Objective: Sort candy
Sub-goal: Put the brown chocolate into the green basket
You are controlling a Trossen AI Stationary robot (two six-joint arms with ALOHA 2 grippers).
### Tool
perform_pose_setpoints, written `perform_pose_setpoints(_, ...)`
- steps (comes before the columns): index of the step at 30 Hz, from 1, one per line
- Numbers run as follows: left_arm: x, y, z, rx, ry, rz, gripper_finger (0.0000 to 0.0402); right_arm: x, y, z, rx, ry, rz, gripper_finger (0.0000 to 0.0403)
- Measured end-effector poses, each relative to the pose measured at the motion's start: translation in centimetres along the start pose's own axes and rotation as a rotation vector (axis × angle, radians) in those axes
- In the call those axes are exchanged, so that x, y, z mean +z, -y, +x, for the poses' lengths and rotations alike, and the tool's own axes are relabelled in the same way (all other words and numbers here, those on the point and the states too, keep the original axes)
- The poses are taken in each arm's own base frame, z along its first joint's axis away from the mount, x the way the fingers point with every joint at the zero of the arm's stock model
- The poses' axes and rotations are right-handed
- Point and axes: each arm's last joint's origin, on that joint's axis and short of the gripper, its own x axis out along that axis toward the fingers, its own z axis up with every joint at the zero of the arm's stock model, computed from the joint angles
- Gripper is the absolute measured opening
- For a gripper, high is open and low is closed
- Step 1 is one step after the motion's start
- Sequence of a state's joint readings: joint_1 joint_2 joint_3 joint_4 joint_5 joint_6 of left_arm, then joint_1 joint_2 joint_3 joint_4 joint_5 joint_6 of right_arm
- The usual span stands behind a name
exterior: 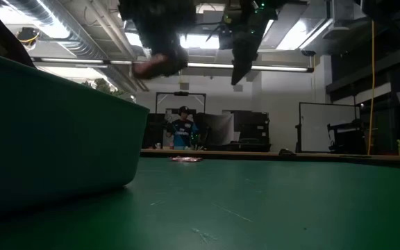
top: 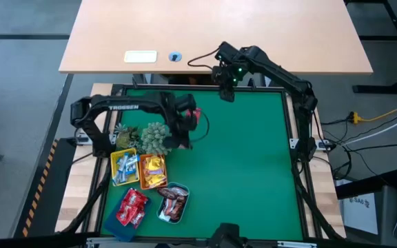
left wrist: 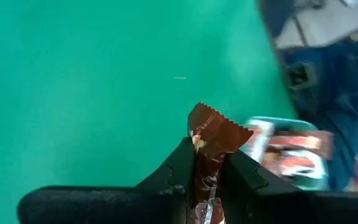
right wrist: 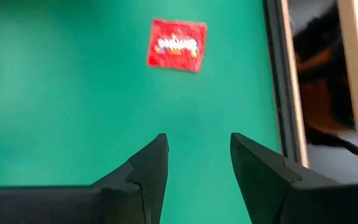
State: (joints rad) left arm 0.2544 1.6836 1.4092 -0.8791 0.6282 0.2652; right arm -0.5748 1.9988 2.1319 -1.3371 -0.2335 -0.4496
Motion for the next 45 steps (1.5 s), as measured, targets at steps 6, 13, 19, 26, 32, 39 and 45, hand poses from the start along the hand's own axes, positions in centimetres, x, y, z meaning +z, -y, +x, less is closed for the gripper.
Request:
perform_pose_setpoints(6,0.5,4.9,3.7,-0.081,-0.095,0.03,0.0046,0.7,0.4,0.6,0.044,0.081,-0.016,0.0172)
perform_pose_setpoints(13,0.4,10.6,6.9,-0.134,-0.158,0.076,0.0046,0.8,0.7,2.1,0.08,0.062,-0.036,0.0172)
perform_pose_setpoints(19,0.0,14.4,8.8,0.026,-0.164,-0.014,0.0054,0.9,1.1,3.3,0.096,0.045,-0.028,0.0172)
perform_pose_setpoints(26,-0.9,17.1,10.3,0.187,-0.152,-0.092,0.0061,1.0,1.1,3.6,0.121,0.052,-0.024,0.0172)
perform_pose_setpoints(32,-1.6,17.8,12.5,0.228,-0.186,-0.111,0.0062,1.0,1.0,3.6,0.142,0.061,0.01,0.0172)
perform_pose_setpoints(39,-1.8,17.5,14.7,0.175,-0.212,-0.166,0.0062,1.2,0.7,3.7,0.144,0.061,0.002,0.0172)
perform_pose_setpoints(45,-1.7,17.5,14.8,0.177,-0.209,-0.172,0.008,1.2,0.7,3.7,0.144,0.062,0.001,0.0172)
